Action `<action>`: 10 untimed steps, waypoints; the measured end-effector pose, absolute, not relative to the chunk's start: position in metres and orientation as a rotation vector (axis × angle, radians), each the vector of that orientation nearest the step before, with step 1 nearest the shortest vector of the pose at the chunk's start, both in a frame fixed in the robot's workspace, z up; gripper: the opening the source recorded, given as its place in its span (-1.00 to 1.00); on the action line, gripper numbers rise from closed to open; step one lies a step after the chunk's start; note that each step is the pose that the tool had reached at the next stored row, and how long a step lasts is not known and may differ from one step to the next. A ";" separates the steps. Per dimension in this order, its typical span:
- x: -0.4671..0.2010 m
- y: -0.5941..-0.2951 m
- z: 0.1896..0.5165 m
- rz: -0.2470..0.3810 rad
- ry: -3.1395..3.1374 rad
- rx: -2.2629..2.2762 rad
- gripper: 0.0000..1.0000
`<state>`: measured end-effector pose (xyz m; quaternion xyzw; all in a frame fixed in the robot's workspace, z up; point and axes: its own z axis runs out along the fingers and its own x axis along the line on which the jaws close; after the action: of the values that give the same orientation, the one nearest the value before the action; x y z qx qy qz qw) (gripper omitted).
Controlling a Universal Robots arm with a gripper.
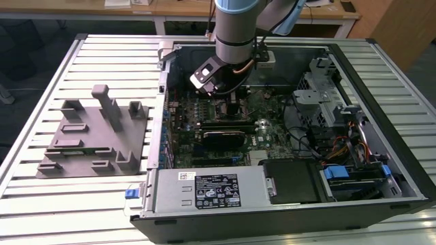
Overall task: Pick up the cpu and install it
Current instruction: 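Place the cpu into insertion slot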
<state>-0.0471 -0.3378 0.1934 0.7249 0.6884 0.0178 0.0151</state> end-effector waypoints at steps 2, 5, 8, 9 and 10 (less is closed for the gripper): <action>-0.047 -0.338 0.193 0.056 2.142 2.256 0.05; -0.047 -0.338 0.193 0.056 2.142 2.256 0.05; -0.047 -0.338 0.192 0.058 2.142 2.256 0.07; -0.047 -0.338 0.192 0.057 2.142 2.256 0.07; -0.047 -0.338 0.193 0.057 2.142 2.256 0.20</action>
<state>-0.0470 -0.3377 0.1926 0.7249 0.6884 0.0182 0.0150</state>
